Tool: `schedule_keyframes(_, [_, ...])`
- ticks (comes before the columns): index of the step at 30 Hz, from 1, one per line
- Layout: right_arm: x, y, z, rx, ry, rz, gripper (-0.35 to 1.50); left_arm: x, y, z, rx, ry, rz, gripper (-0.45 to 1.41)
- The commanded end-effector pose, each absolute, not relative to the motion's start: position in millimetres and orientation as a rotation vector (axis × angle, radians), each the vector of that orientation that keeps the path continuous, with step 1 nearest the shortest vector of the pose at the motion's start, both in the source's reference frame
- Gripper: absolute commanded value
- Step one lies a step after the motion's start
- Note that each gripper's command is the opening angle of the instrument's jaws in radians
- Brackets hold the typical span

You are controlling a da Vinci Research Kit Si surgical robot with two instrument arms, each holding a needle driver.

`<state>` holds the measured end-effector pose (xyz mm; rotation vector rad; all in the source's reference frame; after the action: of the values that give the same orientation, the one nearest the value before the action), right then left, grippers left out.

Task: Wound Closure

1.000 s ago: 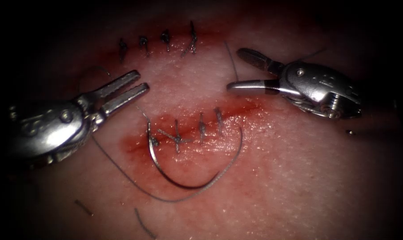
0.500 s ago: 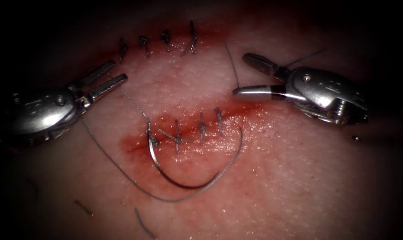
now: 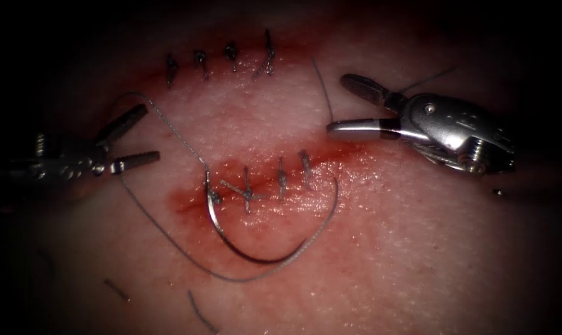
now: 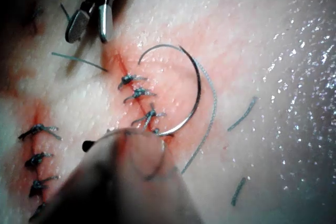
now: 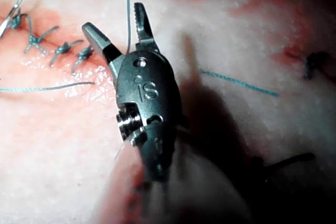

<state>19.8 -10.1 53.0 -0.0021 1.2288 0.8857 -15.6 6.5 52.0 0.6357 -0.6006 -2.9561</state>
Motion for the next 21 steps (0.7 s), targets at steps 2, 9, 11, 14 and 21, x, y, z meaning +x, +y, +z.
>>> schedule_keyframes(2, [20.6,-10.6,53.6,0.0,1.231,0.885,0.63,-17.0,6.0,53.0,0.56,-0.6,-2.915,0.47])
schedule_keyframes(9, [20.7,-10.7,53.6,0.003,1.232,0.89,0.61,-18.2,6.7,53.8,0.366,-0.648,-2.806,0.49])
schedule_keyframes(11, [20.8,-10.7,53.7,0.003,1.229,0.889,0.61,-18.4,6.8,54.0,0.333,-0.659,-2.78,0.46])
schedule_keyframes(14, [20.9,-10.8,53.7,0.002,1.229,0.89,0.61,-18.7,7.1,54.5,0.303,-0.668,-2.759,0.42])
schedule_keyframes(21, [20.9,-10.8,53.7,0.001,1.229,0.889,0.63,-19.2,7.2,56.4,0.245,-0.655,-2.735,0.39])
